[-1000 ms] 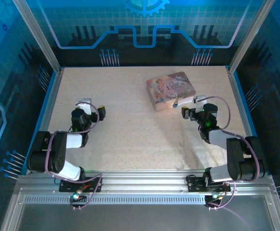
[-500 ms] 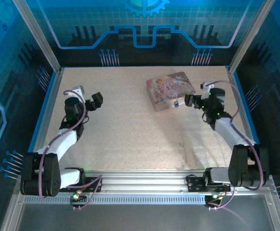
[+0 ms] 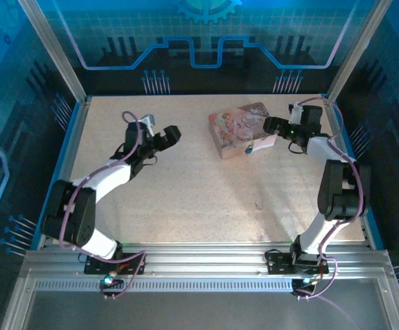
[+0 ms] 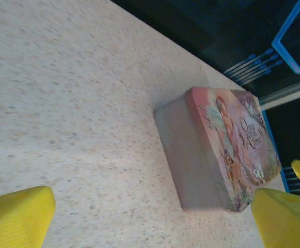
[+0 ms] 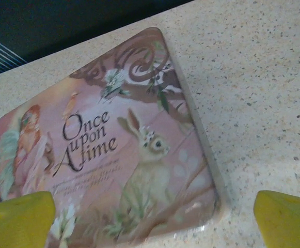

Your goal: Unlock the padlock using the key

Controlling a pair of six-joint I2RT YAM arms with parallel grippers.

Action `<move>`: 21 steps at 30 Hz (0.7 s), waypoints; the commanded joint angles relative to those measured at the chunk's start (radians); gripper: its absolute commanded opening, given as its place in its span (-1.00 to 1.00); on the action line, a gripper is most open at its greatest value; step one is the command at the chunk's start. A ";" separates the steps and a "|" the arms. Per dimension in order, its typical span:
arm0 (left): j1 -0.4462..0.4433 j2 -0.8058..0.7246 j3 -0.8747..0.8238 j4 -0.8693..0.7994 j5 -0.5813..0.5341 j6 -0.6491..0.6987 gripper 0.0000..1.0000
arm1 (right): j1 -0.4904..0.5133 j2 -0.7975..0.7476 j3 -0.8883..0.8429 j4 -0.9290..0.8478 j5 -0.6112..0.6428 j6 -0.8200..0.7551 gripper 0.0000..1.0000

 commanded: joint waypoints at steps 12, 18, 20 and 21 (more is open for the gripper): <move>-0.145 0.356 0.334 0.012 0.167 -0.053 0.82 | -0.023 0.278 0.285 -0.136 -0.223 -0.035 1.00; -0.170 0.446 0.403 0.026 0.180 -0.074 0.78 | -0.023 0.313 0.320 -0.182 -0.302 -0.079 0.88; -0.172 0.467 0.422 0.028 0.185 -0.082 0.78 | -0.021 0.316 0.328 -0.207 -0.319 -0.103 0.81; -0.171 0.477 0.433 0.028 0.189 -0.085 0.77 | -0.018 0.317 0.332 -0.226 -0.330 -0.119 0.78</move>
